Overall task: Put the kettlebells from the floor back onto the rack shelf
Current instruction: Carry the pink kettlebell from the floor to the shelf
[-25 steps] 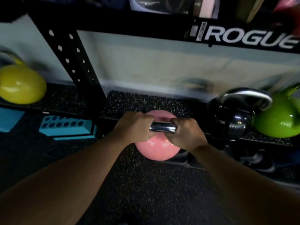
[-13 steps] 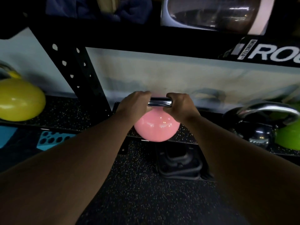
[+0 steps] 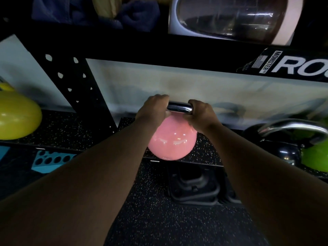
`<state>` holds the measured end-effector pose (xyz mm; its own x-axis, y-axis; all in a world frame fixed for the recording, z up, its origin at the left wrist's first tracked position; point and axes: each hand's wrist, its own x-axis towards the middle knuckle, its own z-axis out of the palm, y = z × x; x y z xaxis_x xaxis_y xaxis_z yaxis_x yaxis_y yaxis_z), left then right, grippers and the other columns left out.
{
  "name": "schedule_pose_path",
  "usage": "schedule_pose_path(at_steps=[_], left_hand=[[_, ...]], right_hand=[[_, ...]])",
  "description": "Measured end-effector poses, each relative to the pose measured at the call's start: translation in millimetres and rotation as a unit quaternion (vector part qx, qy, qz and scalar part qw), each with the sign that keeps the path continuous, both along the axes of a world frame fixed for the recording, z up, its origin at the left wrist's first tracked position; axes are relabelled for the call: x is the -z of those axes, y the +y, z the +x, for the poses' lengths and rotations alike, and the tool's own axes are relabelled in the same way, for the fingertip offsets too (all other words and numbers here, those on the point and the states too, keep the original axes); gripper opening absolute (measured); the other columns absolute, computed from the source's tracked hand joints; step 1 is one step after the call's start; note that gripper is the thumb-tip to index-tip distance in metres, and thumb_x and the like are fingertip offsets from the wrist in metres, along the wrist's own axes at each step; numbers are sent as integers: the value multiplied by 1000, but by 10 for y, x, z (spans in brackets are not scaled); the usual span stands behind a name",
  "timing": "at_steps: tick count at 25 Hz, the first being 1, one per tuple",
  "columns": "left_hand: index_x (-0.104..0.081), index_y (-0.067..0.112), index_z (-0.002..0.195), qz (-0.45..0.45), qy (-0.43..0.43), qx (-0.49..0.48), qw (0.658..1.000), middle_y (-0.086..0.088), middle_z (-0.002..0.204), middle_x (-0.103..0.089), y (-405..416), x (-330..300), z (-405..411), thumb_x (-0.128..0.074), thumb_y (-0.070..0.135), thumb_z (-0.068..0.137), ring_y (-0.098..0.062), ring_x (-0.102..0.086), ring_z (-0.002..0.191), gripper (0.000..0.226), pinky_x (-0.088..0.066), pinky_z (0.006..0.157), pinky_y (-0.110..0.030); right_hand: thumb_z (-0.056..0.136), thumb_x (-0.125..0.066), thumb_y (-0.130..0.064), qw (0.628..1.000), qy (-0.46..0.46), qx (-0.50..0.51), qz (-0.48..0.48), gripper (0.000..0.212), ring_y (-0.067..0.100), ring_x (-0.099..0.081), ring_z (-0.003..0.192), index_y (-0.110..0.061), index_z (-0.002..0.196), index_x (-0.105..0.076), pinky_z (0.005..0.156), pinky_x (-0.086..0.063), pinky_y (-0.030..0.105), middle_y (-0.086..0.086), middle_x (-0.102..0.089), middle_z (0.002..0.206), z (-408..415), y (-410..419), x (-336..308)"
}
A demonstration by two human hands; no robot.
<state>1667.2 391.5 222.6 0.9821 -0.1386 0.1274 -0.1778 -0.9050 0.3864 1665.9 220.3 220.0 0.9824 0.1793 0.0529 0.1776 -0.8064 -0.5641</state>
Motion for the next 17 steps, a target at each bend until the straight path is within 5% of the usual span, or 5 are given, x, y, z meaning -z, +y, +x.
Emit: schedule_pose_path(at_steps=[4,11,14,17], left_hand=[[-60,10,97,12,21,-12,1000,-7,86,-58,3,7,189,-71,17,82,-29,-59,85,20,-42,69,-32],[-52,15,87,0,0,-14,1000,-7,82,-58,55,76,234,-72,20,79,-30,-59,82,23,-42,65,-34],[-49,14,108,-33,32,-29,998,-14,103,-56,13,3,201,-74,20,75,-32,-54,97,41,-50,76,-42],[-40,23,130,-71,24,-80,994,-10,122,-49,159,-20,-25,-76,19,69,-28,-44,114,71,-39,87,-37]], right_hand=[[84,-60,-11,1000,13,2,-3,16,31,-65,77,-10,100,-63,65,-53,38,15,-68,85,185,22,29],[83,-61,-14,1000,14,-11,-5,16,29,-65,75,-12,98,-63,65,-53,36,13,-69,82,216,16,16],[81,-62,-18,999,43,0,-32,27,32,-62,92,-16,107,-58,75,-55,42,13,-65,96,203,20,-27],[71,-68,-23,996,-13,-28,-88,59,32,-42,116,-31,126,-47,92,-41,40,8,-52,120,132,155,-214]])
